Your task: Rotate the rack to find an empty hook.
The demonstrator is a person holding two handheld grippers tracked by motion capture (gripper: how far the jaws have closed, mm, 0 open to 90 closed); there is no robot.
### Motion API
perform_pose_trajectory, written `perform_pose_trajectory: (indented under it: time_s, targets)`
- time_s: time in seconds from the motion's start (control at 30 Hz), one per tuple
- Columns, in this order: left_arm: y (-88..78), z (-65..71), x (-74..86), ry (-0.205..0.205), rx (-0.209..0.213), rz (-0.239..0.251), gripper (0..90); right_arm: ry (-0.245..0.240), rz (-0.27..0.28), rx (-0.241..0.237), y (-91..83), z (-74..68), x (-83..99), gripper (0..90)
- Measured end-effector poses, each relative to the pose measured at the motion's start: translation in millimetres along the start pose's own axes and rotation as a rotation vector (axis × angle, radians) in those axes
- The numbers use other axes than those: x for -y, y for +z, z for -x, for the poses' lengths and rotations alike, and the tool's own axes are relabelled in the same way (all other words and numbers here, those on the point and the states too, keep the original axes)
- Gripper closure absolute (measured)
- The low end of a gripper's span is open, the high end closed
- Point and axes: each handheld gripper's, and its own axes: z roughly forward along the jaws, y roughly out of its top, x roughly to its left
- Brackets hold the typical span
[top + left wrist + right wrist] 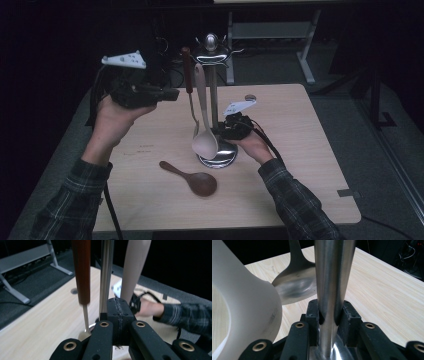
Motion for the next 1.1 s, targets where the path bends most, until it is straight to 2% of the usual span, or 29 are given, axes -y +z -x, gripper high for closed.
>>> perform_pose_trajectory:
  time_s: [0.27, 0.47, 0.73, 0.8, 1.0, 1.1]
  targets:
    - [0.4, -9.1, -35.6, 0.004, -0.003, 0.030, 90.0, 0.001, 0.001, -0.001, 0.0, -0.1, -0.1, 71.1]
    - [2.3, -11.2, -51.6, 0.015, -0.022, 0.039, 90.0, -0.001, 0.001, 0.000, 0.0, -0.2, 0.0, 71.1]
    - [5.5, -14.0, -57.6, 0.019, -0.035, 0.040, 90.0, -0.005, 0.000, 0.004, 0.0, -0.4, -0.1, 71.4]
    - [5.4, -14.8, -58.3, 0.024, -0.051, 0.037, 90.0, -0.007, 0.001, 0.006, 0.1, -0.6, -0.1, 71.5]
    - [7.6, -23.3, -59.6, 0.013, -0.062, 0.046, 90.0, -0.009, 0.002, 0.008, 0.2, -0.8, -0.1, 71.5]
    - [8.6, -29.9, -59.5, 0.005, -0.084, 0.050, 90.0, -0.008, 0.002, 0.008, 0.2, -1.0, -0.1, 71.5]
